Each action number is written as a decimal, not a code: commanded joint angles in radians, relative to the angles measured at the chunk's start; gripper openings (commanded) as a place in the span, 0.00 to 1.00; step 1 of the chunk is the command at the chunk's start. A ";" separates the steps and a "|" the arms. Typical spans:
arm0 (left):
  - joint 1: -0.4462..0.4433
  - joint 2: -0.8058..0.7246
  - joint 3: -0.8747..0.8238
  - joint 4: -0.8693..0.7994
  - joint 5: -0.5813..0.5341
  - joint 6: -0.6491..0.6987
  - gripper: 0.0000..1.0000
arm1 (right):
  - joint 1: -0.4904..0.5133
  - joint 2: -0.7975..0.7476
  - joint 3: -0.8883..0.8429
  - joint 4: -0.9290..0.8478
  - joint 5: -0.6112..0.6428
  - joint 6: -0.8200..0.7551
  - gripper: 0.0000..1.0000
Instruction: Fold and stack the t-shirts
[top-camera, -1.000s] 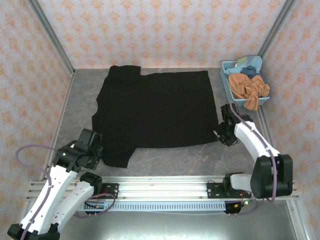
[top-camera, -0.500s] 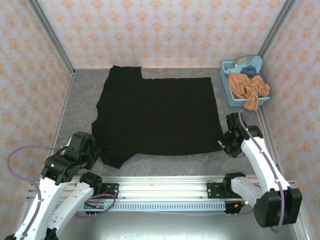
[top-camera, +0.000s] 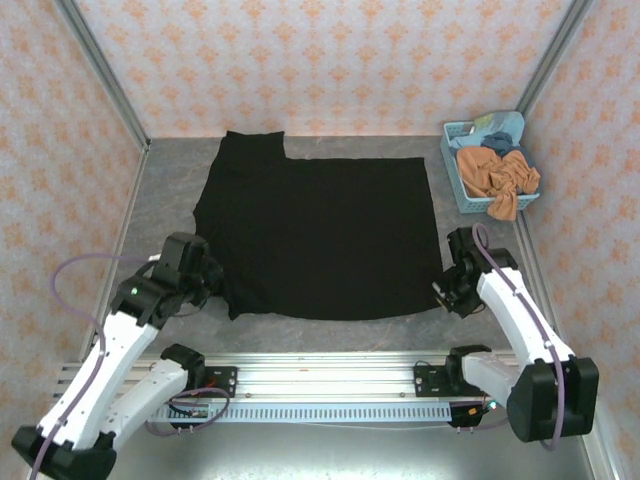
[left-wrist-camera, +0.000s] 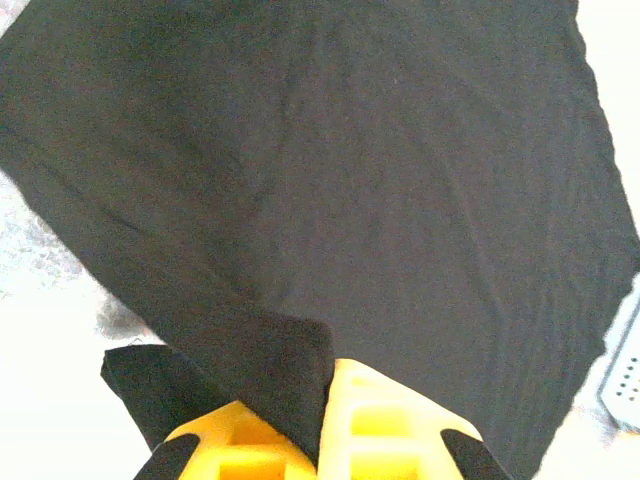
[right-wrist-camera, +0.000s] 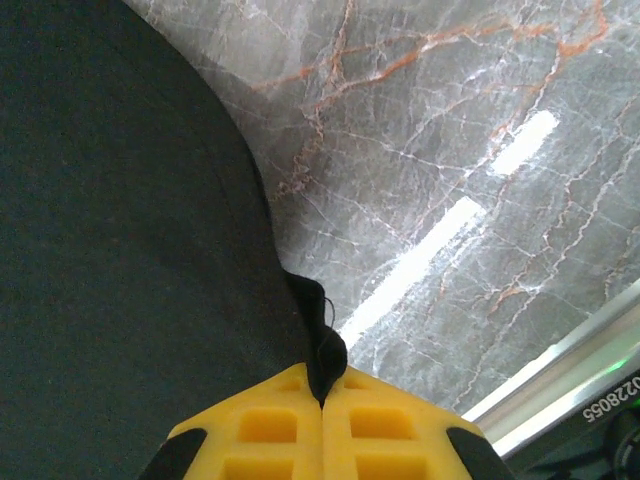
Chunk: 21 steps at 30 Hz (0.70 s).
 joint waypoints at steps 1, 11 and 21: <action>-0.003 0.086 0.078 0.071 -0.073 0.058 0.00 | 0.002 0.035 0.043 0.033 0.029 0.060 0.00; 0.104 0.279 0.186 0.086 -0.069 0.137 0.00 | -0.017 0.229 0.213 0.078 0.065 0.082 0.00; 0.184 0.405 0.276 0.133 -0.075 0.205 0.00 | -0.032 0.405 0.359 0.117 0.099 0.074 0.00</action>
